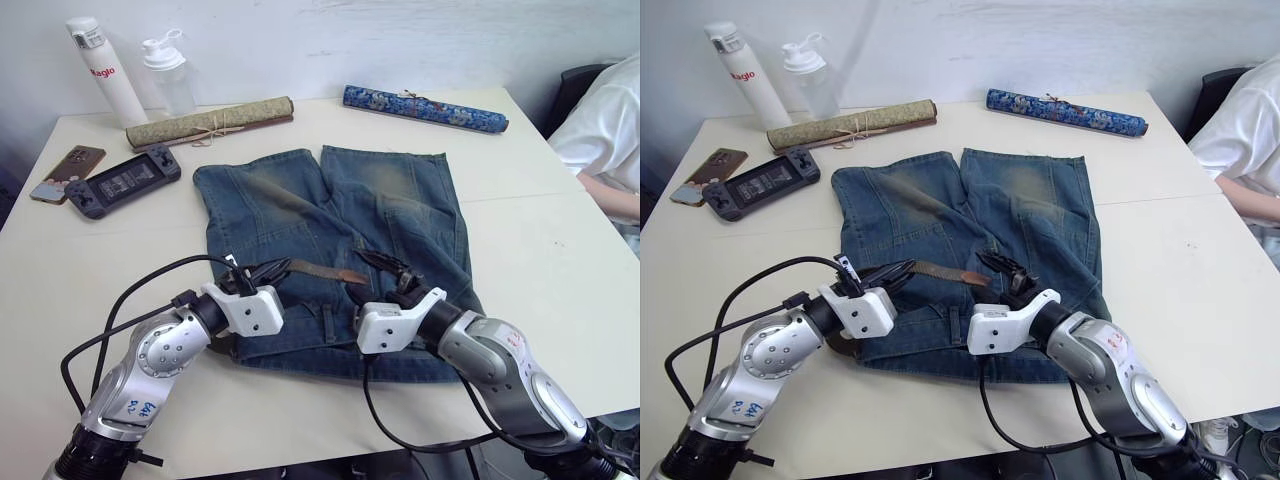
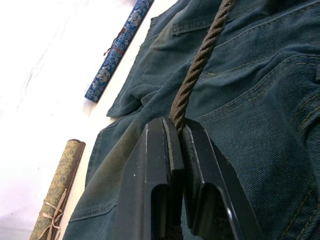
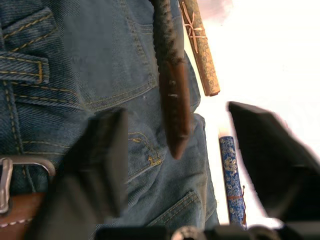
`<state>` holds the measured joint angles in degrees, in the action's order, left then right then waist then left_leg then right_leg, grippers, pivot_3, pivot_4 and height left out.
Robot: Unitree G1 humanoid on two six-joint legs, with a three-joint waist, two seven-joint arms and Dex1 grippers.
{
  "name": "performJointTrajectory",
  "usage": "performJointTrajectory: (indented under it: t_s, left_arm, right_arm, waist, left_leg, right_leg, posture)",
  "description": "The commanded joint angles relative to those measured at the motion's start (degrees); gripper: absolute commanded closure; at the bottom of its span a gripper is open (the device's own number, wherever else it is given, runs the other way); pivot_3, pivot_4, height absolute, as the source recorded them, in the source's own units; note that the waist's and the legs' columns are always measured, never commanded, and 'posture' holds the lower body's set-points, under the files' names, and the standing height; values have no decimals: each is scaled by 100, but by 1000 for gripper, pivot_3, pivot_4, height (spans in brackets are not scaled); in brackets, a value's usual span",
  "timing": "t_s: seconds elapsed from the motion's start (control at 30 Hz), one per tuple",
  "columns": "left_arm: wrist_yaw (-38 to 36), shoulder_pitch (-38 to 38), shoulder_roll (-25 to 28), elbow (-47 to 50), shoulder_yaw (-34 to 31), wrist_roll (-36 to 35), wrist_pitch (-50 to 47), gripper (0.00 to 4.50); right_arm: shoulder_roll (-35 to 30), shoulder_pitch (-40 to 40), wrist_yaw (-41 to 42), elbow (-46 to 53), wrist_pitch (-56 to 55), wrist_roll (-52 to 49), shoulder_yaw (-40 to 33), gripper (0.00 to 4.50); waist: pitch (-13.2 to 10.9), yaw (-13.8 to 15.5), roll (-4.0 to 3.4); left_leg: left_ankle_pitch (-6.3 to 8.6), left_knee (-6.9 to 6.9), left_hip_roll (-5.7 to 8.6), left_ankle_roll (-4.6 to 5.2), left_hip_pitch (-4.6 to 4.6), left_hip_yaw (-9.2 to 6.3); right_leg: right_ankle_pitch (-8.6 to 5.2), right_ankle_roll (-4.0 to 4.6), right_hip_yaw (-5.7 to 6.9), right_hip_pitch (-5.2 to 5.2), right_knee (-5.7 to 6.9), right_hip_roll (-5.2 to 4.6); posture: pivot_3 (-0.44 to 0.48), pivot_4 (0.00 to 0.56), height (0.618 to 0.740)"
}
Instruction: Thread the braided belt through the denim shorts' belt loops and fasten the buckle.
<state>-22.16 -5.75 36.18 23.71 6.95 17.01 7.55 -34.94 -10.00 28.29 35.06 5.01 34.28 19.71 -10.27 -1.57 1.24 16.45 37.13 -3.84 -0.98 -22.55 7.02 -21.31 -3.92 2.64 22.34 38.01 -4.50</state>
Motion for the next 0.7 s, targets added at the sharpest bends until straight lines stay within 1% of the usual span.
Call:
performJointTrajectory:
  t_s: [0.03,0.1,0.13,0.33,0.4,0.47,0.53,0.57,0.6,0.63,0.7]
  left_arm:
    - [-3,-63,-81,16,-12,44,191,4500]
    - [23,-81,-162,2,29,107,176,4500]
    - [30,-84,-199,3,39,140,162,4500]
    - [41,-61,-352,-58,13,177,151,4500]
    - [-76,-54,-403,-56,17,42,17,4500]
    - [-242,23,-498,26,-87,-389,-137,4500]
    - [-562,119,-426,68,-123,-746,-275,3674]
    - [-687,169,-383,106,-143,-865,-371,3395]
    - [-825,226,-352,194,-214,-1087,-526,2865]
    - [-931,270,-350,321,-351,-1378,-774,2615]
    - [-1245,381,-326,744,-806,-2486,-1402,1956]
  right_arm:
    - [64,60,66,302,-98,42,-172,3185]
    - [36,70,99,280,-149,1,-247,4248]
    - [35,57,116,277,-166,-16,-280,4449]
    - [15,-57,169,68,-382,-54,-382,4449]
    - [18,-123,171,-16,-448,-68,-432,4449]
    - [-10,-204,140,-156,-535,-12,-479,4449]
    - [-54,-276,86,-349,-665,-3,-523,4500]
    - [-65,-295,68,-418,-724,-26,-552,4500]
    - [-74,-320,55,-488,-775,-64,-580,4500]
    - [-91,-338,53,-553,-839,-100,-601,4500]
    - [-161,-382,18,-733,-1050,-131,-667,4500]
  waist:
    - [0,0,0]
    - [0,2,0]
    - [0,4,0]
    - [0,3,0]
    - [0,3,1]
    - [0,2,0]
    - [1,1,1]
    - [1,0,1]
    - [1,-1,1]
    - [1,-2,1]
    - [1,-3,1]
  left_leg:
    - [0,0,0,0,0,0]
    - [0,0,0,0,1,-1]
    - [0,0,0,0,1,-1]
    - [-1,4,1,1,3,-1]
    - [-1,4,1,1,4,-1]
    - [-1,6,1,1,3,0]
    - [-1,6,1,1,4,0]
    - [-1,7,-1,0,4,-1]
    - [-1,6,0,0,5,0]
    - [-1,6,0,0,6,0]
    - [-2,6,-1,-1,5,0]
  right_leg:
    - [0,0,0,0,0,0]
    - [0,0,1,0,2,1]
    - [0,0,1,0,2,1]
    - [0,0,1,-1,7,1]
    - [0,0,0,-2,8,1]
    - [0,0,1,-1,9,2]
    - [0,0,0,-1,11,1]
    - [0,0,1,-2,10,2]
    - [0,0,0,-2,11,1]
    - [0,0,0,-2,11,1]
    - [0,0,0,-1,12,1]
  posture:
    - [0,150,737]
    - [0,150,737]
    - [0,150,737]
    - [0,150,737]
    - [0,150,737]
    - [0,150,737]
    - [0,150,737]
    - [0,150,737]
    - [0,150,737]
    - [0,150,737]
    - [0,150,737]
